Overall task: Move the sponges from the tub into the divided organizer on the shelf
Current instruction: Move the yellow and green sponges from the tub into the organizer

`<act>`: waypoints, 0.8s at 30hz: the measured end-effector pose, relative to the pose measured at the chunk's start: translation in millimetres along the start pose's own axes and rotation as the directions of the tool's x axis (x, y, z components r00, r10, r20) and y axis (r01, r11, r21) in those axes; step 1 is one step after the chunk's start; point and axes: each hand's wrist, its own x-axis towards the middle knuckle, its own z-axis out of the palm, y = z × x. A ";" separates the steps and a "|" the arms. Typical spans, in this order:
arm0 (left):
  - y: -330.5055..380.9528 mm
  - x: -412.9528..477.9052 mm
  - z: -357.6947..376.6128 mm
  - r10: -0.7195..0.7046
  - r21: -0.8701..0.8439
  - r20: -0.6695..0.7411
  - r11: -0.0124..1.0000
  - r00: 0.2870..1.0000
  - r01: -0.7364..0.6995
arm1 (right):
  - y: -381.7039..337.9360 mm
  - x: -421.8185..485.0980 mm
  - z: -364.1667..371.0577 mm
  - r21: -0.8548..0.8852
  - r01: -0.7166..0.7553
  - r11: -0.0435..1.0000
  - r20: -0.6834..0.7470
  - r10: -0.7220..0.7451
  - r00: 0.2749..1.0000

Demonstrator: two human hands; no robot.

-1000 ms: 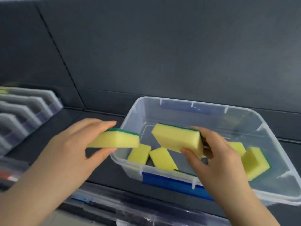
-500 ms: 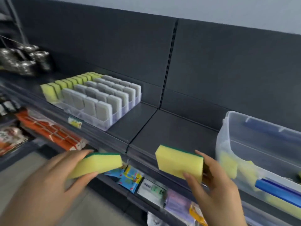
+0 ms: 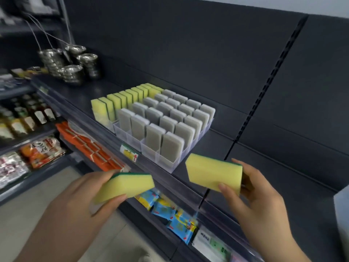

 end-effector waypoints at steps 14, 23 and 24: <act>-106.3 190.3 15.3 -0.063 -0.119 -0.053 0.991 0.997 0.056 | -13.6 197.4 77.8 0.026 0.053 0.998 -0.027 -0.052 0.998; -199.3 270.8 42.5 -0.027 -0.281 -0.020 0.960 0.999 0.020 | -15.3 242.8 121.7 -0.117 -0.004 0.993 -0.073 -0.005 0.997; -209.8 283.4 45.5 -0.005 -0.295 -0.005 0.956 1.000 0.003 | -20.5 246.9 128.6 -0.148 -0.009 0.989 -0.085 -0.004 0.996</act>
